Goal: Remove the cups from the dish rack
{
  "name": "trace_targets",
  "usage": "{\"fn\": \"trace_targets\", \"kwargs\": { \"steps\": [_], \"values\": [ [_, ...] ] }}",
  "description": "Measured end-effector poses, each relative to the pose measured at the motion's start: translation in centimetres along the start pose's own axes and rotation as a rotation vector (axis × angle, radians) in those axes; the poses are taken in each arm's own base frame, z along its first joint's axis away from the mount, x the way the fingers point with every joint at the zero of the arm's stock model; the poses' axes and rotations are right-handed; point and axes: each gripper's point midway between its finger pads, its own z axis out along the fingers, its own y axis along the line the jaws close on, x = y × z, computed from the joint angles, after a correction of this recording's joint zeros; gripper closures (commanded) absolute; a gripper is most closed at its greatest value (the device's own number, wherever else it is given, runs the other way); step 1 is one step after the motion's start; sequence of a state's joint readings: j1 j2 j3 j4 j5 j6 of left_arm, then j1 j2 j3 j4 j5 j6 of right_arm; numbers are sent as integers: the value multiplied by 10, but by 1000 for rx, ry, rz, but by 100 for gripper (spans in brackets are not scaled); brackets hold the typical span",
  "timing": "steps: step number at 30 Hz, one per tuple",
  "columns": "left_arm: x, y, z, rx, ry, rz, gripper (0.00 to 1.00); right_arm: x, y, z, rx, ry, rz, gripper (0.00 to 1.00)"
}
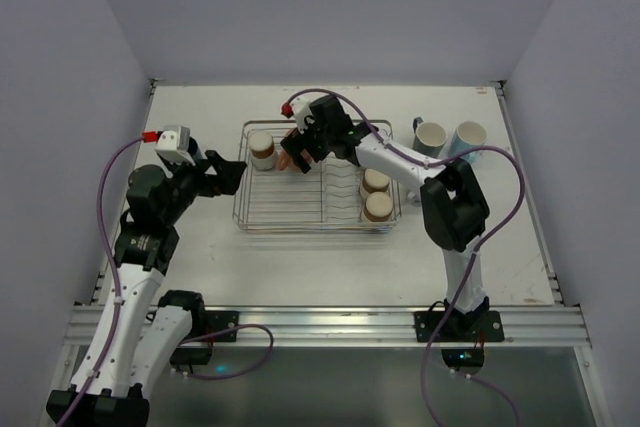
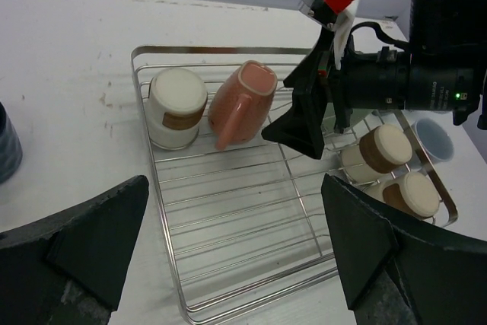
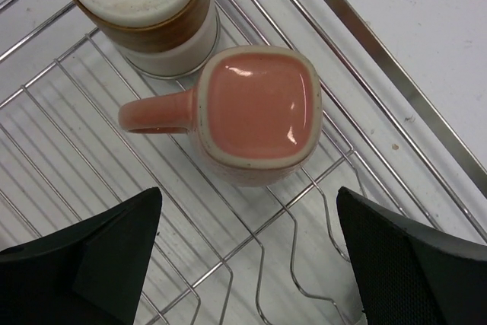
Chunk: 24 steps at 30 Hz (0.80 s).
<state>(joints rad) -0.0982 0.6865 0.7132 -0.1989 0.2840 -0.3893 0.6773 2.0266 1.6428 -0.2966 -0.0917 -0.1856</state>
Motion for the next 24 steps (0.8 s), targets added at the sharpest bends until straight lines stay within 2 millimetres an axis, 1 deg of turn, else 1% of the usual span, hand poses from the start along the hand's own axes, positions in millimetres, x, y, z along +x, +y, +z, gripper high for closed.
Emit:
{"fn": "trace_targets", "kwargs": {
  "steps": [2, 6, 8, 14, 17, 22, 24],
  "values": [
    [2, 0, 1, 3, 3, 8, 0, -2, -2, 4, -1, 0, -6, 1],
    [5, 1, 1, 0, 13, 14, 0, -14, -6, 15, 3, -22, -7, 1],
    [5, 1, 1, 0, 11, 15, 0, -17, -7, 21, 3, -30, -2, 1],
    [5, 2, 0, -2, 11, 18, 0, -10, -5, 36, -8, -22, 10, 1],
    [5, 2, 1, -3, 13, 18, 0, -9, -4, 40, -12, -28, 20, 1],
    [6, 3, 2, -5, 17, 26, 0, -24, -3, 45, -12, -101, 46, 1],
    [7, 3, 2, -5, 19, 29, 0, -26, -3, 46, -9, -121, 60, 1]
  ]
}}
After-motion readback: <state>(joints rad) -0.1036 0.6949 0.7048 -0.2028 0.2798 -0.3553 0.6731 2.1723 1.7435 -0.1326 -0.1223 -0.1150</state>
